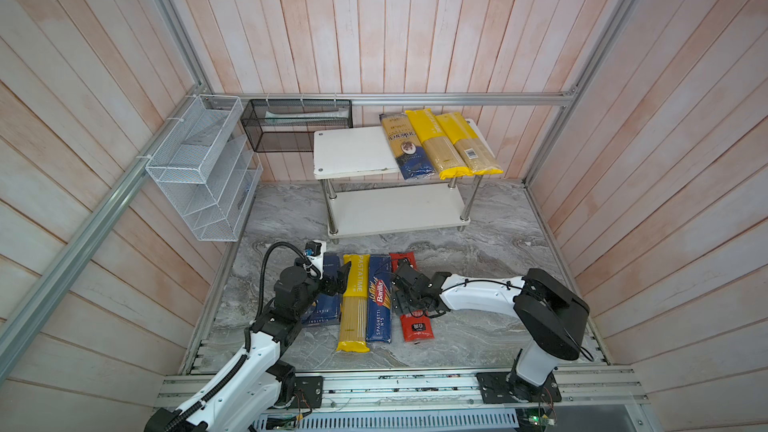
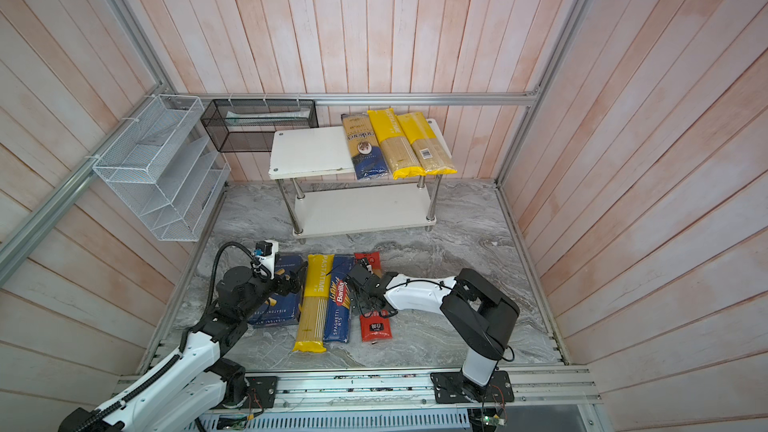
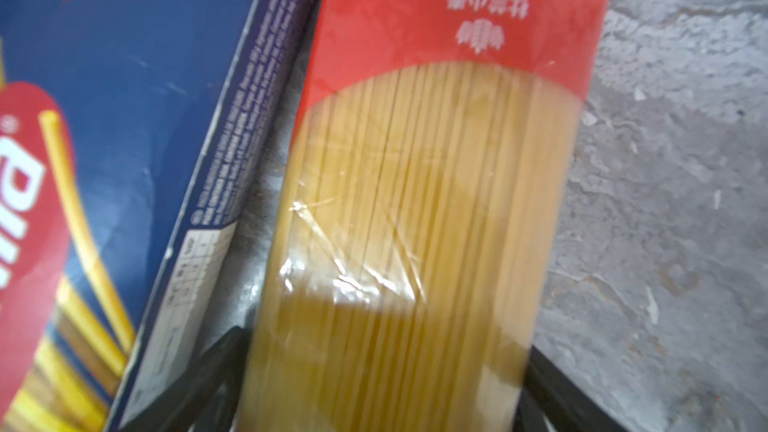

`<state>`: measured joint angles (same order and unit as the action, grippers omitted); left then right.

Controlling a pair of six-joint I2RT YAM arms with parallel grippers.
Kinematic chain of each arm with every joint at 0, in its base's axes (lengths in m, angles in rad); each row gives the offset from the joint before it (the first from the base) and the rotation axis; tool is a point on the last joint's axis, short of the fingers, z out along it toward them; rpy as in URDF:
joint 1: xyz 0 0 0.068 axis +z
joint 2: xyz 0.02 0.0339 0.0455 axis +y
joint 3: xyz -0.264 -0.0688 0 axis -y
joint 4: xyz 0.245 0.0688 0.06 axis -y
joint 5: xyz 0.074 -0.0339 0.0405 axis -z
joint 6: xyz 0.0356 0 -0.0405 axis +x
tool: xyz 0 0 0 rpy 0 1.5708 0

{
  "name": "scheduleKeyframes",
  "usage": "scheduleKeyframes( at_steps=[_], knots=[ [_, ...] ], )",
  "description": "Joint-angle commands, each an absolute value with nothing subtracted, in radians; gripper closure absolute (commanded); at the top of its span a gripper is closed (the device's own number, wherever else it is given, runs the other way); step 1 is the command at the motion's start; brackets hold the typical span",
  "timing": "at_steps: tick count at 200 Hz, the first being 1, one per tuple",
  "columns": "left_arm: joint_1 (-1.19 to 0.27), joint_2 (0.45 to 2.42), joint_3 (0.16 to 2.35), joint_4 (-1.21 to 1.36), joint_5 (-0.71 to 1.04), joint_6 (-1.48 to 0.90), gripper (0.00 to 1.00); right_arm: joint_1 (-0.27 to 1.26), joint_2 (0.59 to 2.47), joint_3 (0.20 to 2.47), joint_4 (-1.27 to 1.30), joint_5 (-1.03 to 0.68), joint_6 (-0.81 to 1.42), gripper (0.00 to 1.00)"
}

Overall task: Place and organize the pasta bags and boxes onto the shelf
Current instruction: 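Close the right gripper on the red spaghetti bag's end, then lift the red spaghetti bag upright with the right gripper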

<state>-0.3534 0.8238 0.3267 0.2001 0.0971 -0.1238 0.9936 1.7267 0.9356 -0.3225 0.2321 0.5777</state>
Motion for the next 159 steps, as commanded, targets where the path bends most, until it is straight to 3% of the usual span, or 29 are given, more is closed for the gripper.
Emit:
scheduleKeyframes(
  at_steps=[1,109,159],
  knots=[
    [-0.350,0.827,0.322,0.203,0.101,-0.121,0.00,1.003,1.768,0.886,-0.338,0.186,0.587,0.15],
    [-0.350,0.827,0.324,0.203,0.101,-0.120,0.00,1.000,1.736,0.910,-0.356,0.202,0.592,0.37],
    [-0.349,0.828,0.324,0.203,0.101,-0.120,0.00,0.996,1.692,0.929,-0.354,0.216,0.588,0.43]
  ],
)
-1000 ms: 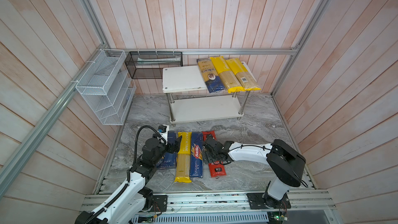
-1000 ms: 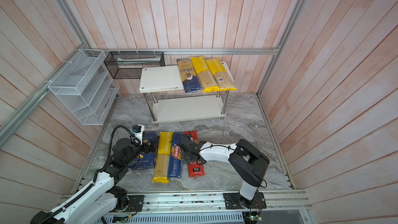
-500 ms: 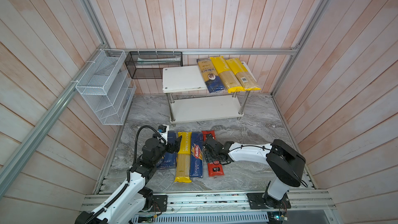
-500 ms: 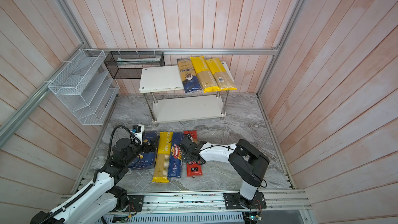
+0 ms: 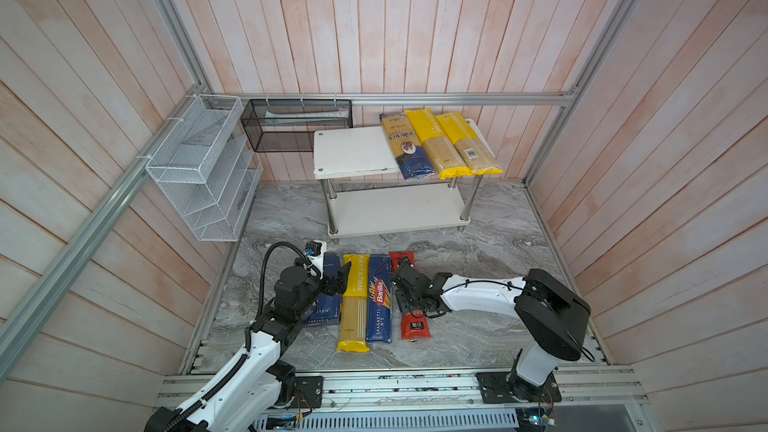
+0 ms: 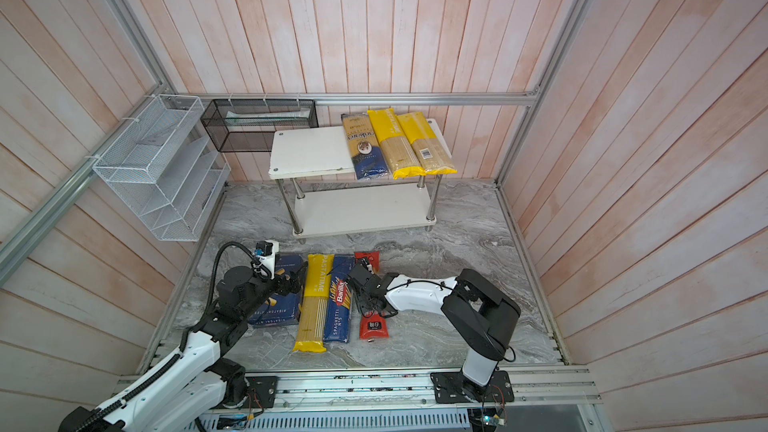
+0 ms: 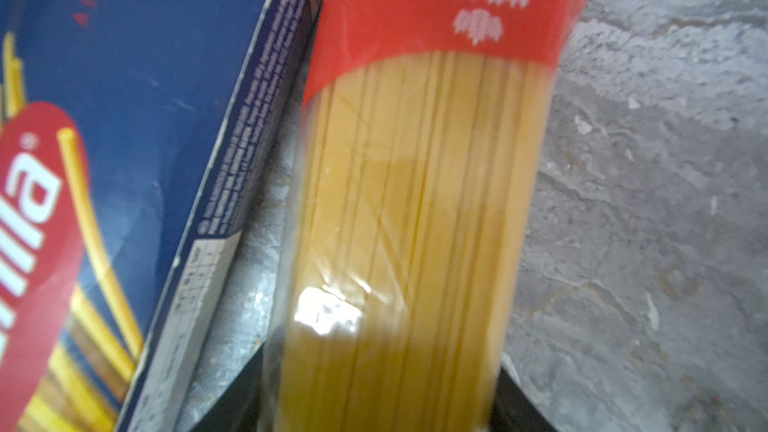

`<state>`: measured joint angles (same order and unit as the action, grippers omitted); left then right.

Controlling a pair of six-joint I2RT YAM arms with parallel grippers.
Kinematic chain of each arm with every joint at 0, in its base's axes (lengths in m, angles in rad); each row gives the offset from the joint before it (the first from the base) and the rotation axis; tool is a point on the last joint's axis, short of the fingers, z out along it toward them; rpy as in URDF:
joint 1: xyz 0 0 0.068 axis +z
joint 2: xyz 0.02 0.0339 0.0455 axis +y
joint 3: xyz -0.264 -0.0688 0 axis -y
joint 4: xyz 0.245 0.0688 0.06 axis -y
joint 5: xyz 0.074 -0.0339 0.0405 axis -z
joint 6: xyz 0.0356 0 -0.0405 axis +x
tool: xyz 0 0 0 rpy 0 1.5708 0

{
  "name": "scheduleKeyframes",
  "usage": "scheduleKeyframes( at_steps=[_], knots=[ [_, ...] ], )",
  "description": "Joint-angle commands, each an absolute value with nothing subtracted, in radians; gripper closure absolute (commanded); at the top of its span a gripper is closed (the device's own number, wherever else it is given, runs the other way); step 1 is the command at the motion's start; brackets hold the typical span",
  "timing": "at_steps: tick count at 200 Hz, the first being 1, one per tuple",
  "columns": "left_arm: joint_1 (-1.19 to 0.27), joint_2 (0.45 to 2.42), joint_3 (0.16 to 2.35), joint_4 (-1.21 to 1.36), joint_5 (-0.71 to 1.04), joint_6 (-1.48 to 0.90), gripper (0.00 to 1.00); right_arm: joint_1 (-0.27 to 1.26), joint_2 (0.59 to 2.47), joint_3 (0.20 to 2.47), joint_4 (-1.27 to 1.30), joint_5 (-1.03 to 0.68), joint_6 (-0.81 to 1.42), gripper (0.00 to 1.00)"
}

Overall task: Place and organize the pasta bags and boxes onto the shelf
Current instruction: 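Lift the red spaghetti bag upright with the right gripper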

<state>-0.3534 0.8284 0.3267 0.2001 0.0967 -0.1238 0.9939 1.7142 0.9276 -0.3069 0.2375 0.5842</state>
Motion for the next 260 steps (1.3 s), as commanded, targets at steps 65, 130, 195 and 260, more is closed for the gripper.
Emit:
scheduleKeyframes(
  at_steps=[65,130,195,260],
  knots=[
    [-0.350,0.830,0.324,0.203,0.101,-0.121,0.00,0.979,1.617,0.905,-0.338,0.195,0.592,0.49],
    [-0.350,0.829,0.324,0.203,0.101,-0.120,0.00,0.941,1.522,0.827,-0.241,0.155,0.592,0.67],
    [-0.350,0.824,0.322,0.202,0.102,-0.121,0.00,0.916,1.435,0.806,-0.186,0.124,0.584,0.85],
    [-0.350,0.818,0.319,0.203,0.101,-0.121,0.00,0.876,1.291,0.787,-0.124,0.096,0.557,0.89]
  ],
)
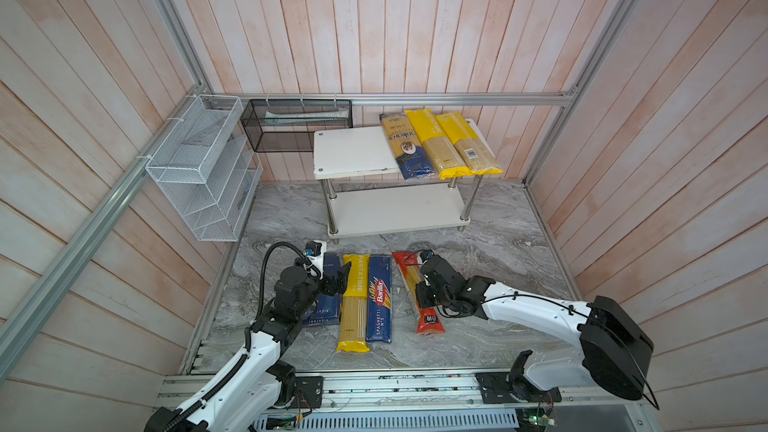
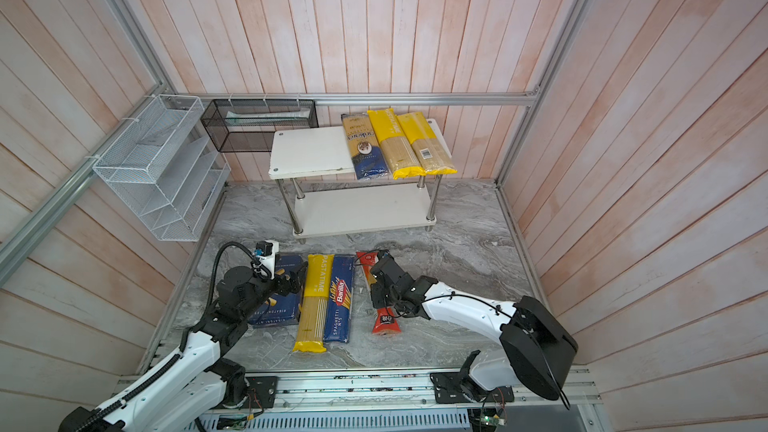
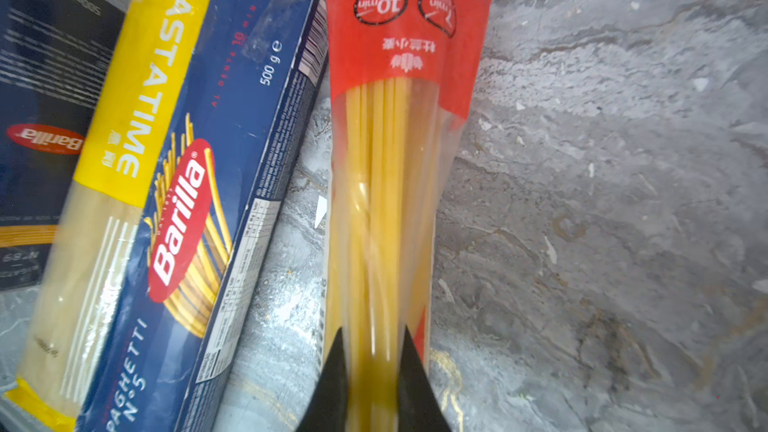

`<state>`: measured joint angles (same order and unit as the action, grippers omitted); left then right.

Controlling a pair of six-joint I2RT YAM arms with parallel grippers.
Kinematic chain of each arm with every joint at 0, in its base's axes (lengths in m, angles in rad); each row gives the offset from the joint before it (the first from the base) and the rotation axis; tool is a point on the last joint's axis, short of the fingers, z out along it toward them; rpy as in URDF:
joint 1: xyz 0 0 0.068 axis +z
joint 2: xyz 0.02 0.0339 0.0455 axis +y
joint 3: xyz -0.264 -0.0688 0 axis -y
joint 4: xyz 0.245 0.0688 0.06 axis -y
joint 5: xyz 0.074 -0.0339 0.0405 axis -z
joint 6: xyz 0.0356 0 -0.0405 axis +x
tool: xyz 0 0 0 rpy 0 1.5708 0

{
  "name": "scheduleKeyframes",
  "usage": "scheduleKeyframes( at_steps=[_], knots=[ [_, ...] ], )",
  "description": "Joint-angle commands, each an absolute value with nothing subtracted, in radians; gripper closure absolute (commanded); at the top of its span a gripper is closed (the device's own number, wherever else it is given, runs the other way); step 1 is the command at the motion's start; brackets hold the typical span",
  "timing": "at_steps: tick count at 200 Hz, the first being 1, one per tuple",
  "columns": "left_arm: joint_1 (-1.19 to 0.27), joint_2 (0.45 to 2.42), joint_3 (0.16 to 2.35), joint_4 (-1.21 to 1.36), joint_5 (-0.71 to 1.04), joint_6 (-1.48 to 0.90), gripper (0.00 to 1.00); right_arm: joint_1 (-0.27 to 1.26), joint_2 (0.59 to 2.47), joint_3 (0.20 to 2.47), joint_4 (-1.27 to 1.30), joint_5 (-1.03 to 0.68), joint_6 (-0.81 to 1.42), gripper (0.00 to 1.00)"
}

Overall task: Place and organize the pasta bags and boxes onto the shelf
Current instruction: 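Lift the red spaghetti bag upright with the right gripper, then carry the hanging red spaghetti bag up toward the top shelf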

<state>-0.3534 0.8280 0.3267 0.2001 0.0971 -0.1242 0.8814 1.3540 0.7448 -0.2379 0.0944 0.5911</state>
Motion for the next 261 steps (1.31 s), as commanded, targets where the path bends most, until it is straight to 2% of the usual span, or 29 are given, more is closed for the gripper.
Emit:
scheduleKeyframes(
  at_steps=[1,72,158,261],
  knots=[
    [-0.350,0.818,0.319,0.203,0.101,-0.120,0.01,0.876,1.290,0.789,-0.124,0.096,0.555,0.89],
    [-0.350,0.824,0.322,0.203,0.104,-0.121,0.01,0.878,1.230,0.880,-0.027,0.066,0.436,0.89],
    [-0.350,0.822,0.321,0.202,0.103,-0.121,0.00,0.877,1.302,1.070,0.087,-0.016,0.325,0.89],
    [-0.350,0.823,0.322,0.202,0.102,-0.120,0.00,0.880,1.356,1.242,0.065,-0.052,0.247,0.89]
  ],
)
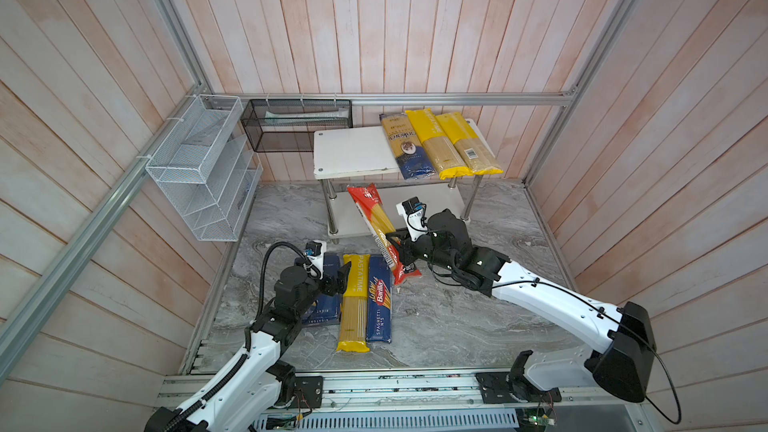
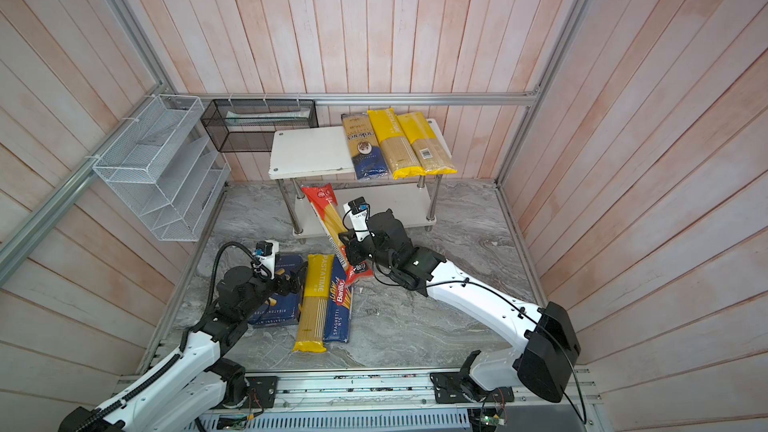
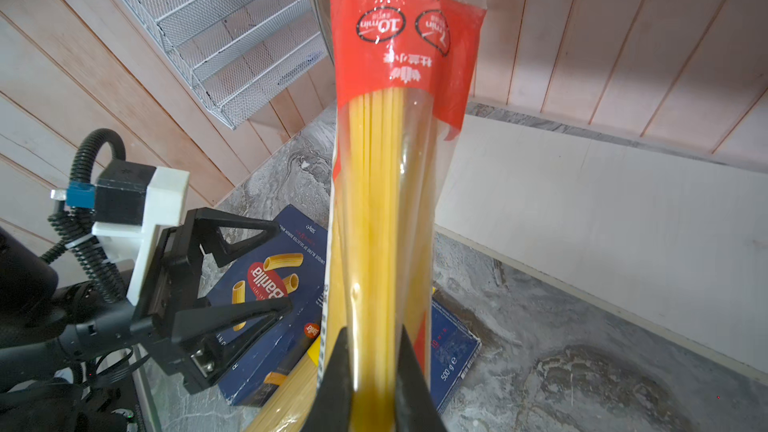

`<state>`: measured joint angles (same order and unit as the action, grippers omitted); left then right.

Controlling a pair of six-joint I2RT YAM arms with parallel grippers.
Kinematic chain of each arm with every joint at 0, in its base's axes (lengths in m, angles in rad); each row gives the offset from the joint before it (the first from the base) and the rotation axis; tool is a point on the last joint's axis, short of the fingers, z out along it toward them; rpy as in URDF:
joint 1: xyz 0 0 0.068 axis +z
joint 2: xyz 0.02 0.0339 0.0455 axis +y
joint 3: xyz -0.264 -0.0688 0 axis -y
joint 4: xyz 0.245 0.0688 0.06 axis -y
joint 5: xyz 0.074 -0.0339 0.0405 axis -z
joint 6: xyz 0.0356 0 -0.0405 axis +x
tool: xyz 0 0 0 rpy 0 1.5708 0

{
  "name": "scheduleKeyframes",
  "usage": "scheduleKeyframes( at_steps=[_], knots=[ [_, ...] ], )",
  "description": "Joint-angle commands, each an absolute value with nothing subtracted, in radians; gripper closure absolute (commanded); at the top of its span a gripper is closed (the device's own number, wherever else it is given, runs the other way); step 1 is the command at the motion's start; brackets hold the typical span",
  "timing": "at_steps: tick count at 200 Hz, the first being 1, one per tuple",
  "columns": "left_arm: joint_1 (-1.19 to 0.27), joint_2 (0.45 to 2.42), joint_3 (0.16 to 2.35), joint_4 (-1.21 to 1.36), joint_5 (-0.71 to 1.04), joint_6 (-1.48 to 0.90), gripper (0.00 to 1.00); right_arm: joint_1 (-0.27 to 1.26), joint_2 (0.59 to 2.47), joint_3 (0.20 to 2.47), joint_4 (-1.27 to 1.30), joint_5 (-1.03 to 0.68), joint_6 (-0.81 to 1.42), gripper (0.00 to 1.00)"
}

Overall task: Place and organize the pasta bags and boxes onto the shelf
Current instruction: 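Carry the hanging red spaghetti bag up toward the top shelf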

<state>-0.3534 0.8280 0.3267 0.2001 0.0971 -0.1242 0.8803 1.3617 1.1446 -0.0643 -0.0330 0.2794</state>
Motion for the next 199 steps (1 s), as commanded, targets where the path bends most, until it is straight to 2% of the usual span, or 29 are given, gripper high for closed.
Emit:
scheduleKeyframes(
  at_steps=[1,127,199],
  knots=[
    [-0.350,0.822,0.321,0.202,0.102,-0.120,0.00,0.879,1.357,1.243,0.065,-0.052,0.246,0.89],
    [-0.350,0.814,0.318,0.202,0.101,-0.121,0.00,0.928,1.453,1.467,-0.008,0.010,0.159,0.90],
    [-0.350,0.806,0.314,0.202,0.100,-0.121,0.00,0.982,1.508,1.524,-0.058,-0.109,0.162,0.90]
  ],
)
